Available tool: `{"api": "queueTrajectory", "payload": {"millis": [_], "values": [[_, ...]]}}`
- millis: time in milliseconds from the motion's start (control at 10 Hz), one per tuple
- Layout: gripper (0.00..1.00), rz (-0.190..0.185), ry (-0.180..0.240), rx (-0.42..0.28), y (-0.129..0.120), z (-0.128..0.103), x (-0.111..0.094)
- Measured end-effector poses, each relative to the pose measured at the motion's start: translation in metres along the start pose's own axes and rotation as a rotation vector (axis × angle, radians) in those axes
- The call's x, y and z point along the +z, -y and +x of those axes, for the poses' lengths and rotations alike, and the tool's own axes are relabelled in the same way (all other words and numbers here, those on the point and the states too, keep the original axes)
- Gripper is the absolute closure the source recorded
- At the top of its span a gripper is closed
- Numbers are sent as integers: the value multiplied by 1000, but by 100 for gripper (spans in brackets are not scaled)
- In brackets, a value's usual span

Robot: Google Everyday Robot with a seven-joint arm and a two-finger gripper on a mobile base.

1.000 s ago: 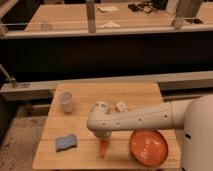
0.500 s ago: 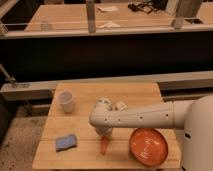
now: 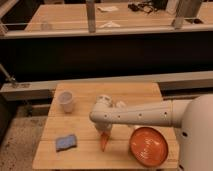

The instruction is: Drag the pepper across the table

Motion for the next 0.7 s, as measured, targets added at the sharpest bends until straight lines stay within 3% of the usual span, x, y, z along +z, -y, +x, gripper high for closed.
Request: {"api": "queueTrajectory", "payload": {"millis": [300,500,700], "values": [[95,-5,2,-5,4,3,-1],[95,12,4,-14,20,13,-4],[95,11,5,-13,15,19,-5]]}}
